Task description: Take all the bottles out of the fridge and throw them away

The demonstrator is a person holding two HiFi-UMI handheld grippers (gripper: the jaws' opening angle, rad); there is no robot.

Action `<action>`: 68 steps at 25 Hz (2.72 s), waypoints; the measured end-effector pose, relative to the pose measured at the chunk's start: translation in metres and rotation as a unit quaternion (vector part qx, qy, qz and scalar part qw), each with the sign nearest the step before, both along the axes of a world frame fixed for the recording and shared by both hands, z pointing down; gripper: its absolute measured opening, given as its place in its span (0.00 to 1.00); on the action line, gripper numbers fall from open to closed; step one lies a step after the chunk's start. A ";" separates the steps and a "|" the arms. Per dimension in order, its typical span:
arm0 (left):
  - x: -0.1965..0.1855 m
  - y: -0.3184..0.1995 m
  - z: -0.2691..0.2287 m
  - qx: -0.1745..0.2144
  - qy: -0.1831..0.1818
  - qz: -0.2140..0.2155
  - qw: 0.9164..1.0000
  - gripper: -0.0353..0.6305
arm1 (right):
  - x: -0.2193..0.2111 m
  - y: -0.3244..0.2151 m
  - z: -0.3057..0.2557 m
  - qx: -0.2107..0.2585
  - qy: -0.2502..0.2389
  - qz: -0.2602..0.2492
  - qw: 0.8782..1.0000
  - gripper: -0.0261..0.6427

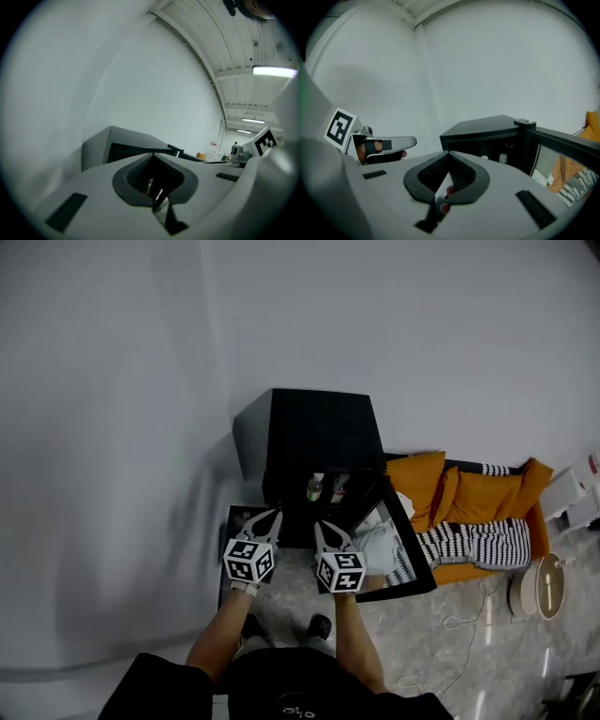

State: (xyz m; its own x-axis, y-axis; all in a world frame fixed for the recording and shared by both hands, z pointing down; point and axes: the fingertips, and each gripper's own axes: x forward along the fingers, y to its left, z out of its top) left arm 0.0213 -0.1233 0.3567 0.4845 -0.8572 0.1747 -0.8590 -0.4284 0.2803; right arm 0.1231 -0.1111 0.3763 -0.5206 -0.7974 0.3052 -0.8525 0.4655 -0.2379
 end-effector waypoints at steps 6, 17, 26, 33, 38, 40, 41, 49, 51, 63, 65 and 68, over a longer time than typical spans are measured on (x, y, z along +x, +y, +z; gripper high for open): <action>0.023 -0.005 -0.007 0.008 -0.008 0.036 0.999 0.06 | 0.041 -0.005 -0.008 0.010 -0.005 0.044 0.999 0.04; 0.060 -0.021 -0.012 0.010 -0.019 0.079 0.997 0.06 | 0.092 -0.010 -0.011 0.014 0.007 0.093 0.996 0.04; 0.060 -0.018 -0.004 -0.001 -0.010 0.074 0.997 0.06 | 0.092 -0.010 -0.010 0.016 0.014 0.086 0.996 0.04; 0.053 -0.013 0.004 -0.008 -0.007 0.061 0.998 0.06 | 0.083 -0.008 -0.009 0.014 0.020 0.068 0.997 0.04; 0.048 -0.010 0.019 -0.012 -0.014 0.056 0.998 0.06 | 0.081 -0.015 0.001 0.016 0.029 0.052 0.998 0.04; 0.046 -0.008 0.028 -0.016 -0.019 0.055 0.998 0.06 | 0.082 -0.018 0.007 0.015 0.029 0.049 0.998 0.04; 0.044 -0.008 0.033 -0.018 -0.022 0.055 0.998 0.06 | 0.082 -0.021 0.010 0.014 0.028 0.048 0.998 0.04; 0.033 -0.021 0.071 -0.024 -0.039 0.056 0.997 0.06 | 0.071 -0.045 0.056 0.018 0.033 0.036 0.999 0.04; 0.034 -0.026 0.081 -0.022 -0.043 0.061 0.997 0.06 | 0.067 -0.053 0.071 0.017 0.040 0.032 0.999 0.04; 0.044 -0.057 0.141 -0.026 -0.046 0.067 0.996 0.06 | 0.049 -0.100 0.158 0.018 0.054 0.022 0.998 0.04; 0.042 -0.063 0.154 -0.028 -0.045 0.065 0.996 0.06 | 0.047 -0.110 0.170 0.023 0.054 0.027 0.998 0.04; 0.038 -0.072 0.168 -0.021 -0.038 0.062 0.997 0.06 | 0.042 -0.125 0.189 0.032 0.047 0.038 0.998 0.04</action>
State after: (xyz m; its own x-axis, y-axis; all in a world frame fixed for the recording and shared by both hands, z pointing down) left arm 0.0596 -0.1953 0.5244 0.5699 -0.7828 0.2500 -0.8199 -0.5213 0.2368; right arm 0.1654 -0.2356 0.5656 -0.4291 -0.8531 0.2968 -0.9031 0.4104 -0.1262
